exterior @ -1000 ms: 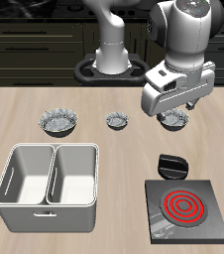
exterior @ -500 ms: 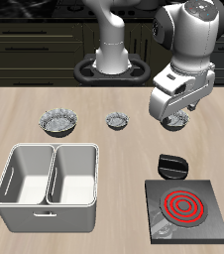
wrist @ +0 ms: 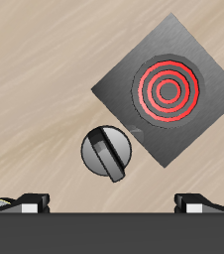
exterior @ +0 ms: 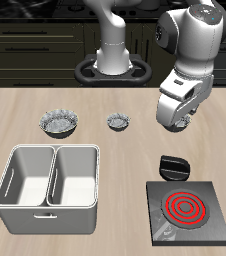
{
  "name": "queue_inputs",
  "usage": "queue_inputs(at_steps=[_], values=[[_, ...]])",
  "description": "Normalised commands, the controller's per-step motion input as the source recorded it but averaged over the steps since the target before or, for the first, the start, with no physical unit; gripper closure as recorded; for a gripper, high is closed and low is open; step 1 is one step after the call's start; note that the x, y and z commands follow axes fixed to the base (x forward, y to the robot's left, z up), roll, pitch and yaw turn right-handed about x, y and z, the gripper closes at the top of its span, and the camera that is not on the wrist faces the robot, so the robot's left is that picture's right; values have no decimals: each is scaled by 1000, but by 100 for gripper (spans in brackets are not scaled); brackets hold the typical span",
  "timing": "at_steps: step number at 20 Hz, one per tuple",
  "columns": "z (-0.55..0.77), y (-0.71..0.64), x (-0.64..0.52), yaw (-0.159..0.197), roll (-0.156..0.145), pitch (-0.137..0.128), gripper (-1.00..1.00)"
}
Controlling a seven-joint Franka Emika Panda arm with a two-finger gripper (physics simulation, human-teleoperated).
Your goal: Turn off the flat stove and place the smallest bowl on it
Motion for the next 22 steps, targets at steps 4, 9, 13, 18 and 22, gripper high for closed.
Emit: queue_inputs(at_steps=[4, 9, 13, 18, 22], values=[[-49, -40, -7, 9, 6, 23, -100], [-119, -80, 47, 68, -6, 2, -100], [-103, -47, 53, 37, 13, 22, -100], [-116, 4, -7, 18, 2, 9, -100], [-152, 108, -51, 10, 20, 24, -100]])
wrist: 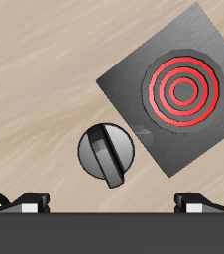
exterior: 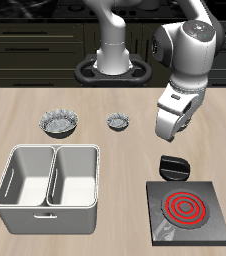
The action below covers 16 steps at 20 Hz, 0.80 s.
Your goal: Turn off the flat stove and place the smallest bowl on it
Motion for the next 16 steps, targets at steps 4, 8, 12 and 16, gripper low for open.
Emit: queue_inputs(at_steps=[4, 8, 12, 16], values=[[-200, 35, 11, 25, 13, 18, -100], [-240, 18, 7, 22, 12, 22, -100], [-154, -7, -20, 3, 3, 23, -100], [-171, -20, -52, -21, 5, 42, -100]])
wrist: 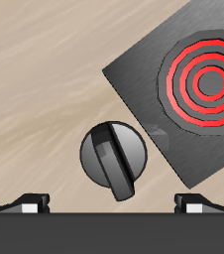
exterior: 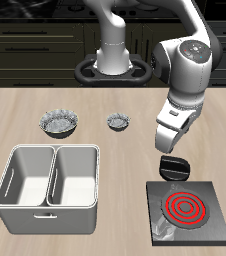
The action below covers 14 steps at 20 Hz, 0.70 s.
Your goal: Turn off the flat stove and place the smallest bowl on it
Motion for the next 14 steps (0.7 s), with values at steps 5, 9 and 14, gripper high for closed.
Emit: queue_inputs(at_steps=[5, 9, 14], values=[[-215, 18, -91, 14, 11, 29, -100], [-249, 21, -99, 1, 17, 41, -100], [-144, -30, -7, -5, -5, 20, -100]])
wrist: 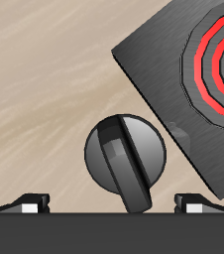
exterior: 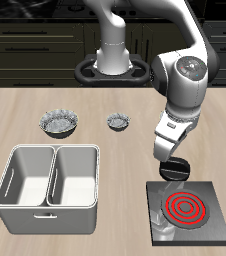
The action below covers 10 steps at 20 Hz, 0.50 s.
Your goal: Turn off the flat stove and place the smallest bowl on it
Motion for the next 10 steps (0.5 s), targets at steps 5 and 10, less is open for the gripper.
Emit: queue_inputs(at_steps=[5, 10], values=[[-125, -36, -16, 4, 0, 26, -100], [-125, -32, -28, 13, -2, 15, -100]])
